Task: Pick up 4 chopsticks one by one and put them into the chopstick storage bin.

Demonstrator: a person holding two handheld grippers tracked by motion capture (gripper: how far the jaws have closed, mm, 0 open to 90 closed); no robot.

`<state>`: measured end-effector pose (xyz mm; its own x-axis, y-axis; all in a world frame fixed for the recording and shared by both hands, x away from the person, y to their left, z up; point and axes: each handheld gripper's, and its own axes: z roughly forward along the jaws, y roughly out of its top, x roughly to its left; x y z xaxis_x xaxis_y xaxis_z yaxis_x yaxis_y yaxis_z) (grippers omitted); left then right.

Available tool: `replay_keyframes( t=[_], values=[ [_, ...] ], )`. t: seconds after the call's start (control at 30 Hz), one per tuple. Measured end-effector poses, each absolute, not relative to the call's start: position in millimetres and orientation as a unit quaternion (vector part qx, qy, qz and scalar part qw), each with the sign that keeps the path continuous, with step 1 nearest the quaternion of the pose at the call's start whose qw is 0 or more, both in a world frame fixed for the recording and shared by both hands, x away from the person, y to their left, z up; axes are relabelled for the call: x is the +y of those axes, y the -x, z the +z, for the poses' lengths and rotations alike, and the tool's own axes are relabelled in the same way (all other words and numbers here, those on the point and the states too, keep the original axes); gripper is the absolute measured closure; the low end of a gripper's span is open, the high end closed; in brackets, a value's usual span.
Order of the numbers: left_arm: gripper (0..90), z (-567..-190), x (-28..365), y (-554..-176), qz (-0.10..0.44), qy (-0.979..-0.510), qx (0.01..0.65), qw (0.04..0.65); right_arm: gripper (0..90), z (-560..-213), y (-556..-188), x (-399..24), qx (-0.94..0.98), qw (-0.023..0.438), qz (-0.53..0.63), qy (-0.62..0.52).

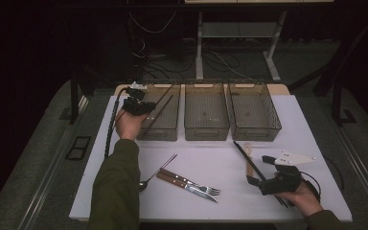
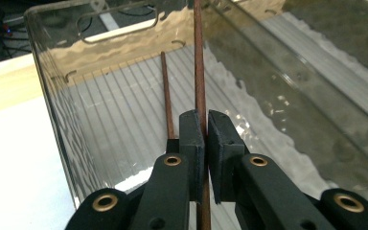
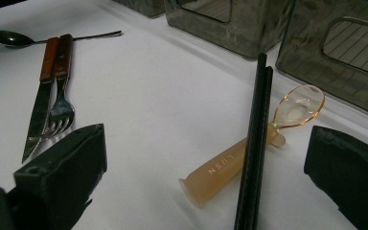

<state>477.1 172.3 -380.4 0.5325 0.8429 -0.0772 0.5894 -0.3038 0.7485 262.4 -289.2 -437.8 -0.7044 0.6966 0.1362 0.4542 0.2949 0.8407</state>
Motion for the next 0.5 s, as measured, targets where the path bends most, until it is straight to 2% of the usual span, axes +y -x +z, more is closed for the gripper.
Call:
replay_keyframes(
  t=[0.37, 0.5],
  values=[
    [83.2, -389.1, 168.4, -479.8, 0.170, -0.796, 0.466, 0.347, 0.9, -438.1, -262.2, -288.6, 0.795, 0.128, 0.470, -0.360],
    [74.1, -388.7, 167.8, -479.7, 0.172, -0.795, 0.466, 0.349, 1.0, -438.2, -262.4, -288.5, 0.796, 0.128, 0.470, -0.359]
  ],
)
